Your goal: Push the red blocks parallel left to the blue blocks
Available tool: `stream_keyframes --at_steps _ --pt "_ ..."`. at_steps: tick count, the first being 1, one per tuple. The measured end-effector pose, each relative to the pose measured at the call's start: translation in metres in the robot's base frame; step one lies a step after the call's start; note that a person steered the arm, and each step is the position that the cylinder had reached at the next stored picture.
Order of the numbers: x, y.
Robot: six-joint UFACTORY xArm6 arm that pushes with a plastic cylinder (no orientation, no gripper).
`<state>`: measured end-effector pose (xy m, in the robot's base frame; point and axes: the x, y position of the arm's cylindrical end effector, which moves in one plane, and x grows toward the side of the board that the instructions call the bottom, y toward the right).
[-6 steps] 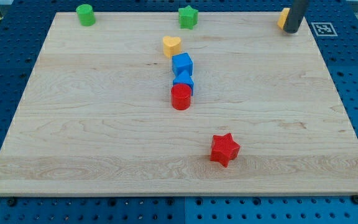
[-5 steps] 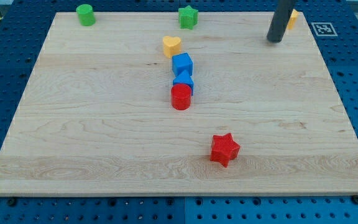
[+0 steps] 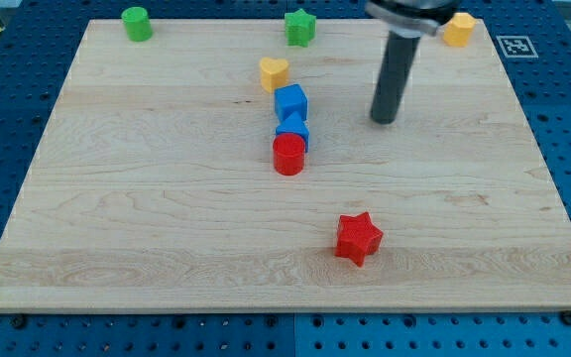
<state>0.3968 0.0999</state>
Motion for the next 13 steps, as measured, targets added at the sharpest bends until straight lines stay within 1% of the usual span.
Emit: stream_keyframes --at_steps 1,2,4,5,6,7,8,9,11,12,13 --pt "0.041 -0.039" --pt "0.07 -0.036" --pt "0.153 0.062" --pt "0.188 0.054" --pt "0.193 -0.015" --pt "0.181 -0.05" --pt "0.161 -0.065" --pt "0.148 -0.073" --pt "0.15 -0.05" --pt "0.143 -0.049" --pt "0.123 -0.049"
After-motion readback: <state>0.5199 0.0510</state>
